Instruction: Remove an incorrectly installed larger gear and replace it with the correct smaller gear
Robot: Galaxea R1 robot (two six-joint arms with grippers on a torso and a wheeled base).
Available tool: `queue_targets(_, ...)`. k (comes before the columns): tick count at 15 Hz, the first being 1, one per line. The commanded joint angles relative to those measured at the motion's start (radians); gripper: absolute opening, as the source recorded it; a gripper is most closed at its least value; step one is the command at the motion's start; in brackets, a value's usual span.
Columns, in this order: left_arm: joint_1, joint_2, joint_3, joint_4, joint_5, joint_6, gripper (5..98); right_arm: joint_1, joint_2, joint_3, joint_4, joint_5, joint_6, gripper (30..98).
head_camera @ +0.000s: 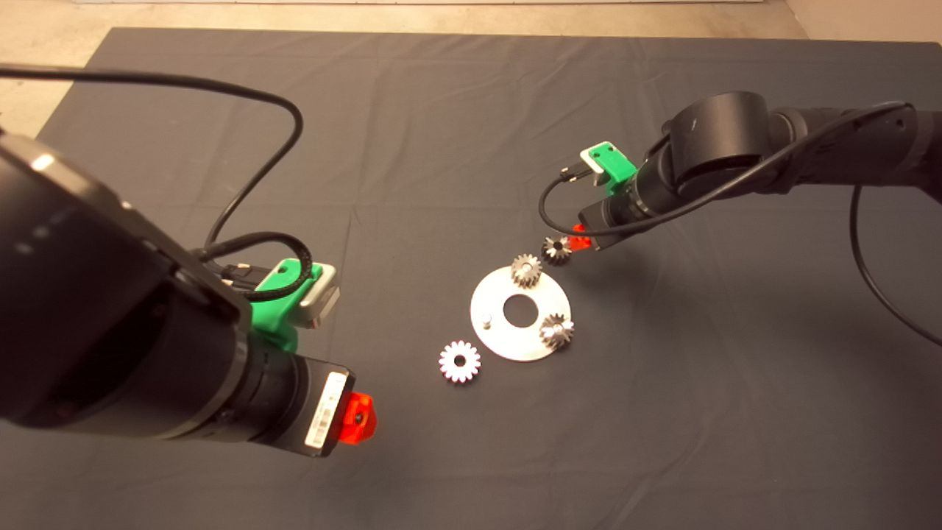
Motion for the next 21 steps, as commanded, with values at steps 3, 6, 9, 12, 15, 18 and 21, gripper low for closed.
queue_targets(3,-0.016,0.008,0.014,-0.015,0.132,-0.007,97.8,-0.032,0.002,-0.019,0.019,0.006,-0.004,87.6)
queue_targets(6,-0.016,0.008,0.014,-0.015,0.132,-0.007,97.8,-0.049,0.002,-0.019,0.013,0.01,-0.003,87.6)
queue_targets(9,-0.016,0.008,0.014,-0.015,0.132,-0.007,97.8,-0.049,0.006,-0.017,0.01,0.039,-0.004,87.6)
queue_targets(12,-0.016,0.008,0.014,-0.015,0.132,-0.007,97.8,-0.049,0.008,-0.017,-0.01,0.085,-0.012,87.6)
queue_targets(15,-0.016,0.008,0.014,-0.015,0.132,-0.008,97.8,-0.049,0.013,-0.023,-0.055,0.13,-0.021,87.6)
queue_targets(18,-0.016,0.008,0.014,-0.015,0.132,-0.008,97.8,-0.049,0.024,-0.035,-0.061,0.136,-0.05,87.6)
queue_targets(21,-0.016,0.008,0.014,-0.015,0.132,-0.008,97.8,-0.049,0.025,-0.051,-0.066,0.136,-0.056,87.6)
